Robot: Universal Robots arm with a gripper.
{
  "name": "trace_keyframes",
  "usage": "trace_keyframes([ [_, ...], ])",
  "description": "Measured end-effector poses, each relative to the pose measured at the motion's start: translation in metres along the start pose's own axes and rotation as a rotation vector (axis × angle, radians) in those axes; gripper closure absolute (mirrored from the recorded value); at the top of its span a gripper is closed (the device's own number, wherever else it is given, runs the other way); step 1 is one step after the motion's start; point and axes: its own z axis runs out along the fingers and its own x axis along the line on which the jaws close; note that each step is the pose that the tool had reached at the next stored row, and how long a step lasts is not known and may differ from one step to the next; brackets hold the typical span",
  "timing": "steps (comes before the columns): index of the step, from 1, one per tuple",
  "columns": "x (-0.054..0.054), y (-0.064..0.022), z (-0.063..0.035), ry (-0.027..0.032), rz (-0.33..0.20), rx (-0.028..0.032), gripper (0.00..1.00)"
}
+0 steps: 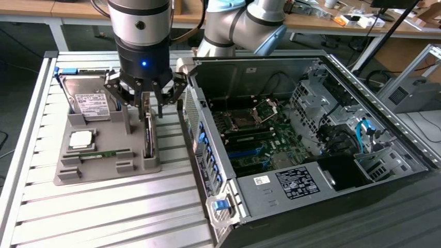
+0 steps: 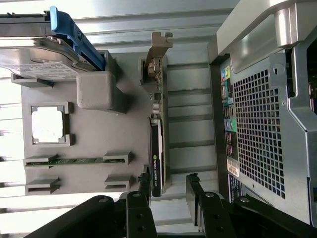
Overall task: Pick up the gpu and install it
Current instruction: 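Pick up the gpu and move the gpu toward the slot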
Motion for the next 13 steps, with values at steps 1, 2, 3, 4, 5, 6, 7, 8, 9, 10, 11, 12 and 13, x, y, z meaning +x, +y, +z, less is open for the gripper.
trace_keyframes([
  [1,0.0000,0.0000,0.0002,0.0000,0.000,0.0000,0.58],
  [2,0.0000,0.0000,0.0003,0.0000,0.000,0.0000,0.58],
  [3,0.0001,0.0000,0.0006,0.0000,0.000,0.0000,0.58],
  [4,0.0001,-0.0001,0.0007,0.0000,0.000,0.0000,0.58],
  [5,0.0001,-0.0001,0.0008,0.0000,0.000,0.0000,0.58],
  [6,0.0002,-0.0001,0.0011,0.0000,0.000,0.0000,0.58],
  [7,0.0003,-0.0001,0.0012,0.0000,0.000,0.0000,0.58],
  [8,0.0003,-0.0001,0.0014,0.0000,0.000,0.0000,0.58],
  [9,0.0003,-0.0001,0.0016,0.0000,0.000,0.0000,0.58],
  [10,0.0003,-0.0001,0.0018,0.0000,0.000,0.0000,0.58],
  [11,0.0004,-0.0001,0.0020,0.0000,0.000,0.0000,0.58],
  [12,0.0004,-0.0002,0.0022,0.0000,0.000,0.0000,0.58],
  [13,0.0004,-0.0002,0.0024,0.0000,0.000,0.0000,0.58],
])
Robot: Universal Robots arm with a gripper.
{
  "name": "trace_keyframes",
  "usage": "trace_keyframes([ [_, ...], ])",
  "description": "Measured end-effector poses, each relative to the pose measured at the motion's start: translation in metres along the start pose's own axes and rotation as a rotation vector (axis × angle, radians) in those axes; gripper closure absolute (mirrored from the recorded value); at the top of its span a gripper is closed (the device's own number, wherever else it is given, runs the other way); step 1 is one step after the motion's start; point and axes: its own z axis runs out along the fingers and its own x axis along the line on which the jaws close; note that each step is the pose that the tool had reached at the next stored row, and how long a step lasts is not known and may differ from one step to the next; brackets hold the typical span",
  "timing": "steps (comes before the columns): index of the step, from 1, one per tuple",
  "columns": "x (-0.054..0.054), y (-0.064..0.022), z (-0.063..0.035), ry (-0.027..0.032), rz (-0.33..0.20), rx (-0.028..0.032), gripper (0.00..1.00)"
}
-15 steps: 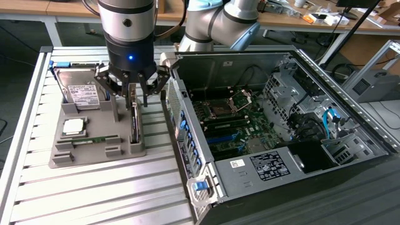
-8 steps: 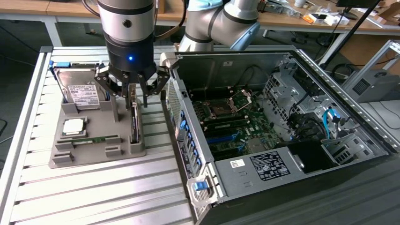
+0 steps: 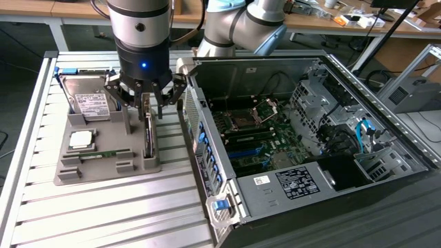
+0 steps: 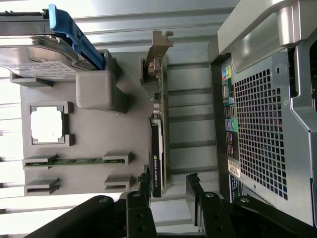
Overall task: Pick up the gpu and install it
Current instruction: 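Pick up the gpu and move the gpu toward the slot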
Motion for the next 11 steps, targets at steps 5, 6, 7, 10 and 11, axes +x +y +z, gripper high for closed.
trace_keyframes([
  [5,0.0001,-0.0001,0.0015,0.0000,0.000,0.0000,0.58],
  [6,0.0001,-0.0001,0.0019,0.0000,0.000,0.0000,0.58],
  [7,0.0000,-0.0001,0.0023,0.0000,0.000,0.0000,0.58],
  [10,0.0002,0.0007,0.0033,0.0000,0.000,0.0000,0.58],
  [11,0.0002,0.0013,0.0037,0.0000,0.000,0.0000,0.58],
])
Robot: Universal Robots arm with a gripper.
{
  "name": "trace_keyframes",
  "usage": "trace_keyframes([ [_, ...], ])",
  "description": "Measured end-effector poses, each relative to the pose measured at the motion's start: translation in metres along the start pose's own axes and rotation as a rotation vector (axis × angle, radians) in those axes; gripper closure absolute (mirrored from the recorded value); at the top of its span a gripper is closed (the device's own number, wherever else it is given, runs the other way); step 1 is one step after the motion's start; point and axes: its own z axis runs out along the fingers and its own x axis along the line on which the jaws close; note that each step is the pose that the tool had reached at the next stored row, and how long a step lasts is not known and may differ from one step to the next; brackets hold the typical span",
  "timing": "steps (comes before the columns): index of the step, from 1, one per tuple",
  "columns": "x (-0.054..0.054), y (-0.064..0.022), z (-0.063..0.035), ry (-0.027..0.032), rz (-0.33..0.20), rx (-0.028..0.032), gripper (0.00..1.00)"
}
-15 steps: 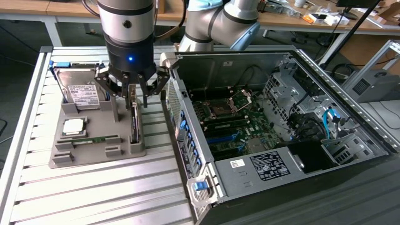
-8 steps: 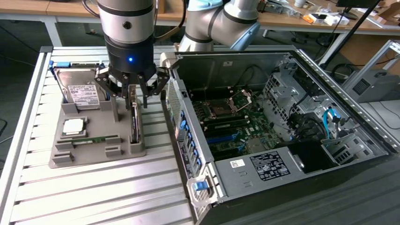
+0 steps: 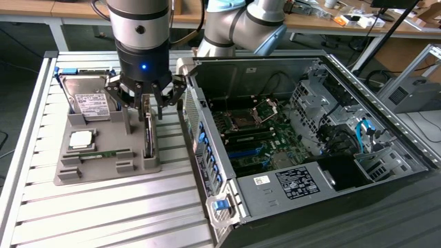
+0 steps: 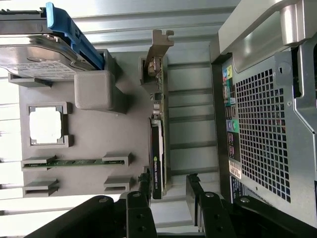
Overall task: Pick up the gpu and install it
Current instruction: 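Pick up the gpu and move the gpu toward the slot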
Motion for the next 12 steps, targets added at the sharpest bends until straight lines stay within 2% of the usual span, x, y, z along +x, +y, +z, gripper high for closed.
trace_keyframes([
  [5,0.0003,0.0038,0.0020,0.0000,0.000,0.0000,0.58],
  [12,0.0007,0.0041,0.0084,0.0000,0.000,0.0000,0.58],
])
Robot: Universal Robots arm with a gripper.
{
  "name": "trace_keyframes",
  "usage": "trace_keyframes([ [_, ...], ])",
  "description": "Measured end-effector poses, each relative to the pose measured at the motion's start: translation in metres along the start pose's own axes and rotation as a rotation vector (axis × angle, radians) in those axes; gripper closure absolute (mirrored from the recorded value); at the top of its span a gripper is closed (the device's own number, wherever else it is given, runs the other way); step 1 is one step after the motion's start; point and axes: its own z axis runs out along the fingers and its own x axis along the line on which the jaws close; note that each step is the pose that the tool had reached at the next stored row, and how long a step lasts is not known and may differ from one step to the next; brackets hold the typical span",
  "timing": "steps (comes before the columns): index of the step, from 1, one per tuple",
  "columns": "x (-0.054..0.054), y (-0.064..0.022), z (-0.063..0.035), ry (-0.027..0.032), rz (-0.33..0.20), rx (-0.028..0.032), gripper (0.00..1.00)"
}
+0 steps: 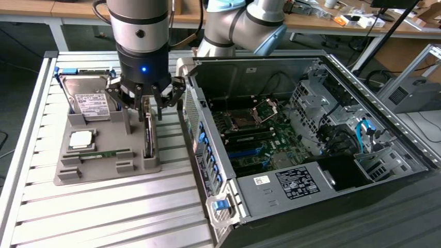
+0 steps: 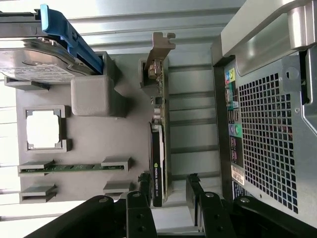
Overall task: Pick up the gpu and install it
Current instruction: 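Pick up the gpu and move the gpu toward the slot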
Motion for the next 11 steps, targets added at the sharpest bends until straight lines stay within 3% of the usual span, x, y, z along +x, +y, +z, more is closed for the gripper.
trace_keyframes([
  [11,0.0006,0.0054,0.0069,0.0000,0.000,0.0000,0.58],
])
